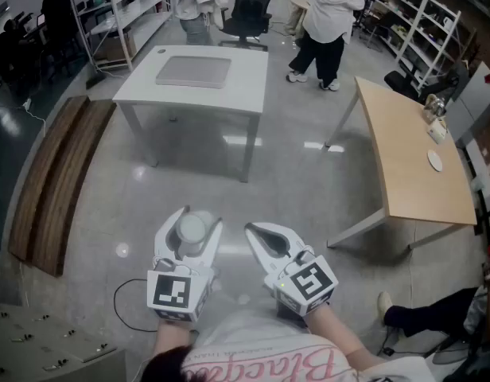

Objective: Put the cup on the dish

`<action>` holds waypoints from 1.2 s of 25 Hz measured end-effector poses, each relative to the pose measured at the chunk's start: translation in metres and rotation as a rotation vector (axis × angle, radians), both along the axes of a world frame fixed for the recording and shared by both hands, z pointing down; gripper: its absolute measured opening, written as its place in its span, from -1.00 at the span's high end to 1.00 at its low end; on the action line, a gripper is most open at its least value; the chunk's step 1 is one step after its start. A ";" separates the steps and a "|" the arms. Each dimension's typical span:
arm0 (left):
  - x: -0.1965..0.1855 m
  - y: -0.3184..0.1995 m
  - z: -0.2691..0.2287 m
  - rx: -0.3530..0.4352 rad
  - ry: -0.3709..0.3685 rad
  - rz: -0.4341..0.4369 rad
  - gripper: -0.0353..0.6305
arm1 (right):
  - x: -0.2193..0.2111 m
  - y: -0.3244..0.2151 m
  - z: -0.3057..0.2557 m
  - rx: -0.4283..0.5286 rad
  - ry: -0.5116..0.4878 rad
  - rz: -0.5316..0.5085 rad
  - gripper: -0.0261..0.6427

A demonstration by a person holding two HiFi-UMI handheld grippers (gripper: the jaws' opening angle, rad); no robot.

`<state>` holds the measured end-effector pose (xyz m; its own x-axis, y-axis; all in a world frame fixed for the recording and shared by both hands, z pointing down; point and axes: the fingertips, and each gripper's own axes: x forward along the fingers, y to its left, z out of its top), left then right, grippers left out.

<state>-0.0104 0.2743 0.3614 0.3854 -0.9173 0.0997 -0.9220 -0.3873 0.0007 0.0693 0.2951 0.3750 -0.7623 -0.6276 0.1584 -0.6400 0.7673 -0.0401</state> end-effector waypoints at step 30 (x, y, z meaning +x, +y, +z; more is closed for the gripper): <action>0.016 -0.026 0.028 -0.266 -0.101 -0.025 0.11 | 0.006 -0.023 0.017 -0.020 -0.007 -0.044 0.92</action>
